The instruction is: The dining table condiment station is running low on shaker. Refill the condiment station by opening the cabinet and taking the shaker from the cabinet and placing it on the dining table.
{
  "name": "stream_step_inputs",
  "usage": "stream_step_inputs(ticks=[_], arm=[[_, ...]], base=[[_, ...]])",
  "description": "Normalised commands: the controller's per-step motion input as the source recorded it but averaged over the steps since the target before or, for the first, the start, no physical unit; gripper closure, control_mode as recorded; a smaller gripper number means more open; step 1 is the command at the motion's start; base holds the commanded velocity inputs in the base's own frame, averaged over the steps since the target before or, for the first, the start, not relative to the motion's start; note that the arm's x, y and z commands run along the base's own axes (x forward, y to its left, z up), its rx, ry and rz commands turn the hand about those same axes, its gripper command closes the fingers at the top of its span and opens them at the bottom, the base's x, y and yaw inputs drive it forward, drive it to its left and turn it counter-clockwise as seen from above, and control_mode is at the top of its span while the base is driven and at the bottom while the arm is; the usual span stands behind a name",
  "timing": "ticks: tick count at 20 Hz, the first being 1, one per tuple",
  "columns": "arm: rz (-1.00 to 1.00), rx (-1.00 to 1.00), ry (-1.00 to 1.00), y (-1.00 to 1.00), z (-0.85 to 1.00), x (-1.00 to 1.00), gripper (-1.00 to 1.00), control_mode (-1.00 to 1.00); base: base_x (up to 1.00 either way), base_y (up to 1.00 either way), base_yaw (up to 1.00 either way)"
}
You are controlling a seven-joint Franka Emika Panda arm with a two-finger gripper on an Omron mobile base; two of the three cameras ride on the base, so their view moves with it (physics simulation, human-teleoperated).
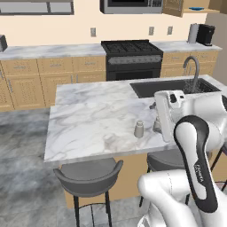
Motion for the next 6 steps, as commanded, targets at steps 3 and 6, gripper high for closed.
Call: stream_step_inputs(ticks=[3,6], arm=[[-0.12,0.00,-0.14,0.00,0.72,-0.23,-1.00,-1.00],[-0.04,0.00,-0.08,0.00,0.70,-0.10,-1.00,-1.00]], base=[[0.00,0.00,0.00],[0.00,0.00,0.00]])
